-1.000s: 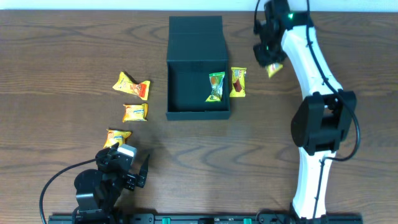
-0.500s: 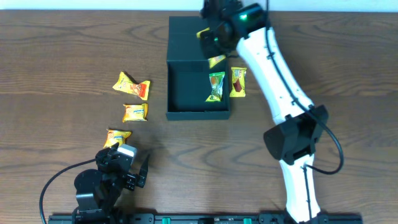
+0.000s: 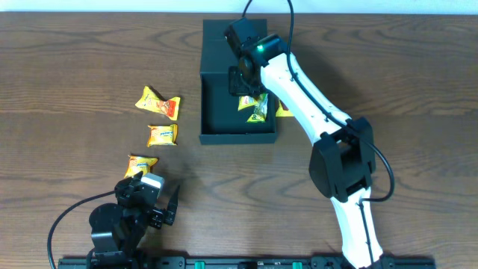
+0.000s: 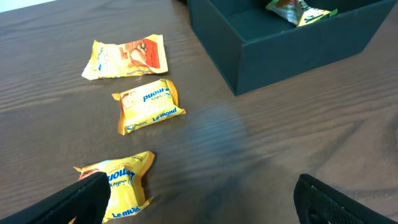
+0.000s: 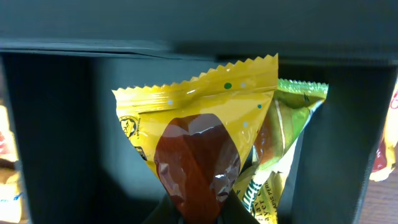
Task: Pack container
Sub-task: 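Place the yellow Apollo packet into the box with the right gripper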
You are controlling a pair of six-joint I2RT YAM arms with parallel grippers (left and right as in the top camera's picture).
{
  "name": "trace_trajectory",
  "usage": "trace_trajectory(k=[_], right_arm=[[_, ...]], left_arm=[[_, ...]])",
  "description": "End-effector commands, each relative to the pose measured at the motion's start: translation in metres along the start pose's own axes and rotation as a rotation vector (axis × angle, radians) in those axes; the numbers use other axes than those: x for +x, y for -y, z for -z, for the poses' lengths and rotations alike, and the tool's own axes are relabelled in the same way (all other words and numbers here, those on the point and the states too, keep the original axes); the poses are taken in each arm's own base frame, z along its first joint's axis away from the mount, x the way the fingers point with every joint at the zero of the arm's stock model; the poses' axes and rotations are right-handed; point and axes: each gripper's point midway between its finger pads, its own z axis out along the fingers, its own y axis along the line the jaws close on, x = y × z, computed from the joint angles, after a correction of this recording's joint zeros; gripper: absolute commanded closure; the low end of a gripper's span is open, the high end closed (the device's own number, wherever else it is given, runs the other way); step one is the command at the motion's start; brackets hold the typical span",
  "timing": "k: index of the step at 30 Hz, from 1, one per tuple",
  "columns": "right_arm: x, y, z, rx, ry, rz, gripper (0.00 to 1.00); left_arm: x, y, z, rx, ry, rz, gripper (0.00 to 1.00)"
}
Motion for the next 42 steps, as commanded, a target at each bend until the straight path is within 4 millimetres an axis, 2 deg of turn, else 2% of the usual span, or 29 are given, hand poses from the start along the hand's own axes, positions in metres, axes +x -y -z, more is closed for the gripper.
trace_trajectory(k=[1,18,24,27,31,37,38,40,42], right_arm=[[0.007,0.002,-0.008,0.030,-0.001,-0.049,0.91],[0.030,0.004,-0.045,0.009,-0.053,-0.131,0.89],[0.029,0.003,-0.049,0.000,-0.046,-0.147,0.91],[0.029,0.003,-0.049,0.001,-0.046,-0.148,0.90],[0.033,0.007,-0.060,0.018,-0.062,-0.148,0.86],[0.030,0.017,-0.066,0.065,-0.045,-0.150,0.89],[0.029,0.019,-0.066,0.078,-0.036,-0.150,0.86],[0.027,0.022,-0.065,0.089,-0.028,-0.150,0.70],[0.027,0.022,-0.066,0.087,-0.026,-0.151,0.62]], left_arm=[[0.003,0.000,-0.002,0.001,-0.002,0.003,0.05],[0.003,0.000,-0.002,0.001,-0.002,0.003,0.05],[0.003,0.000,-0.002,0.001,-0.002,0.003,0.05],[0.003,0.000,-0.002,0.001,-0.002,0.003,0.05],[0.003,0.000,-0.002,0.001,-0.002,0.003,0.04],[0.003,0.000,-0.002,0.001,-0.002,0.003,0.05],[0.003,0.000,-0.002,0.001,-0.002,0.003,0.05],[0.003,0.000,-0.002,0.001,-0.002,0.003,0.05],[0.003,0.000,-0.002,0.001,-0.002,0.003,0.04]])
